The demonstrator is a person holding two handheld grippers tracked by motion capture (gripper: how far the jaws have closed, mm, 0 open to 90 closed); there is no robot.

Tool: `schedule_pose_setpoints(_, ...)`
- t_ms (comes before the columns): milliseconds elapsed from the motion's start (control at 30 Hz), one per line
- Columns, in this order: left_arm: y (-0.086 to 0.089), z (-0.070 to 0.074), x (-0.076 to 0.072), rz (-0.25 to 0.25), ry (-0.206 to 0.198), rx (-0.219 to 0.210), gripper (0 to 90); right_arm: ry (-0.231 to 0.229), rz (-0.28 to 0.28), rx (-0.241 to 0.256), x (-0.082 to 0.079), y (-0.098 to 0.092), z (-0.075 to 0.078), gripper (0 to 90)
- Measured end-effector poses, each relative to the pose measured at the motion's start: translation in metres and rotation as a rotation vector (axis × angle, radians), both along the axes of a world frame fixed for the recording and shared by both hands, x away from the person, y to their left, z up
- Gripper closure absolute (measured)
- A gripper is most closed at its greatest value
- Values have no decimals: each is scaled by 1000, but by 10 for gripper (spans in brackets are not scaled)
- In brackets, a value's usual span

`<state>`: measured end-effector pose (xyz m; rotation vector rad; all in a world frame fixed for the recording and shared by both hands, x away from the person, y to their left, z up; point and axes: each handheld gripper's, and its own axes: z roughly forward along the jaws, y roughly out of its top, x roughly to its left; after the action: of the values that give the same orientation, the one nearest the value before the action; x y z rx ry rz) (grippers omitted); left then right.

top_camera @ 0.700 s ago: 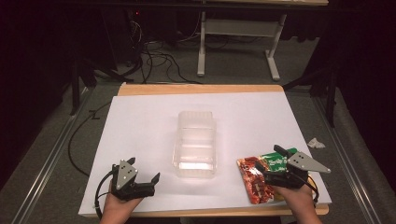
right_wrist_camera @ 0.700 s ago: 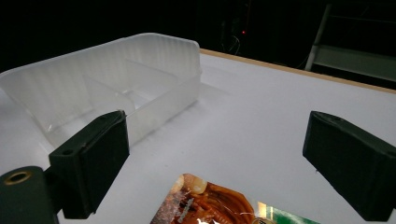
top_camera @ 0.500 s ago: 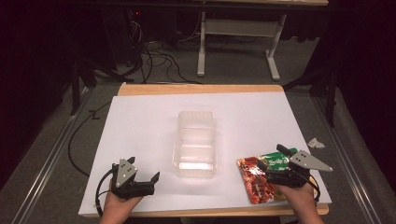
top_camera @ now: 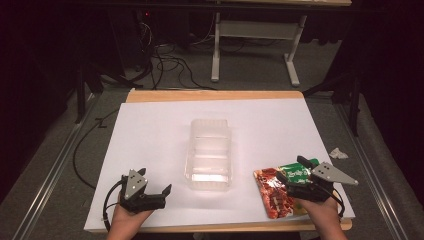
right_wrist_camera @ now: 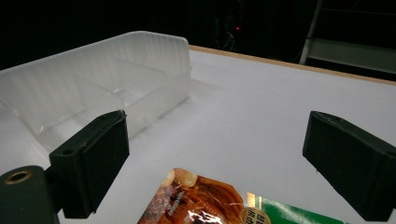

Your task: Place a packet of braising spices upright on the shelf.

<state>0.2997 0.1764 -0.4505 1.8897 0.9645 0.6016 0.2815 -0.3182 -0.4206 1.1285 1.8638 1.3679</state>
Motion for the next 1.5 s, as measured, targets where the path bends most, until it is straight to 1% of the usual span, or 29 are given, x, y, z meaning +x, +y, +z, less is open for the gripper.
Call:
schedule_pose_setpoints(33, -1, -1, 1, -9, 1, 16, 12, 3, -6, 2, -1, -1, 0, 86)
schedule_pose_setpoints(100, -3, -1, 4, -24, -2, 33, 12, 8, -21, 2, -2, -5, 0, 90)
schedule_pose_setpoints(167, -4, -1, 8, -31, -6, 42, 13, 14, -42, 4, -3, -10, -1, 98)
schedule_pose_setpoints(233, -4, 0, 11, -33, -3, 28, 15, 20, -64, 5, -5, -16, -1, 104)
schedule_pose_setpoints(333, -5, 3, 16, -31, -6, 7, 25, 42, -104, 15, -13, -26, -2, 119)
schedule_pose_setpoints(467, -8, 7, 23, -33, -22, 4, 35, 54, -159, 8, -30, -45, -2, 143)
schedule_pose_setpoints(500, -8, 8, 25, -26, -21, -6, 35, 55, -171, 9, -33, -49, -2, 144)
schedule_pose_setpoints(567, -8, 9, 29, -14, -16, -25, 37, 65, -206, 27, -41, -60, -2, 146)
schedule_pose_setpoints(600, -8, 9, 29, -14, -16, -25, 38, 66, -216, 33, -43, -65, -2, 148)
schedule_pose_setpoints(633, -8, 9, 33, -3, -14, -36, 39, 69, -232, 46, -47, -70, -3, 151)
schedule_pose_setpoints(667, -8, 9, 33, -3, -14, -36, 40, 69, -232, 46, -47, -70, -3, 151)
schedule_pose_setpoints(700, -8, 9, 37, 7, -8, -42, 42, 80, -261, 61, -53, -81, -4, 152)
schedule_pose_setpoints(733, -8, 9, 37, 7, -8, -42, 44, 85, -269, 65, -54, -84, -5, 152)
schedule_pose_setpoints(767, -8, 9, 40, 8, -6, -40, 44, 99, -282, 80, -56, -89, -7, 152)
schedule_pose_setpoints(900, -11, 9, 44, 10, -7, -45, 48, 144, -312, 117, -60, -104, -14, 159)
schedule_pose_setpoints(933, -11, 9, 44, 10, -7, -45, 49, 144, -312, 117, -60, -104, -14, 159)
schedule_pose_setpoints(967, -13, 9, 47, 3, -11, -39, 49, 174, -331, 125, -61, -111, -20, 163)
schedule_pose_setpoints(1033, -15, 10, 50, 5, -16, -38, 49, 197, -342, 138, -63, -115, -24, 168)
schedule_pose_setpoints(1100, -15, 10, 52, 4, -15, -46, 55, 226, -344, 131, -64, -119, -29, 178)
schedule_pose_setpoints(1167, -17, 9, 55, 3, -19, -28, 56, 238, -353, 139, -66, -122, -33, 195)
schedule_pose_setpoints(1200, -17, 9, 55, 3, -19, -28, 57, 238, -353, 139, -66, -122, -33, 195)
schedule_pose_setpoints(1233, -18, 8, 58, 4, -16, -30, 58, 250, -357, 167, -68, -125, -36, 215)
schedule_pose_setpoints(1267, -18, 8, 58, 4, -16, -30, 59, 250, -357, 167, -68, -125, -36, 215)
schedule_pose_setpoints(1333, -19, 7, 59, 3, -12, -28, 59, 265, -360, 186, -68, -128, -40, 228)
schedule_pose_setpoints(1433, -19, 8, 58, 6, -14, -33, 60, 301, -352, 214, -65, -129, -45, 245)
schedule_pose_setpoints(1500, -18, 8, 58, 6, -15, -33, 59, 308, -347, 217, -64, -130, -46, 248)
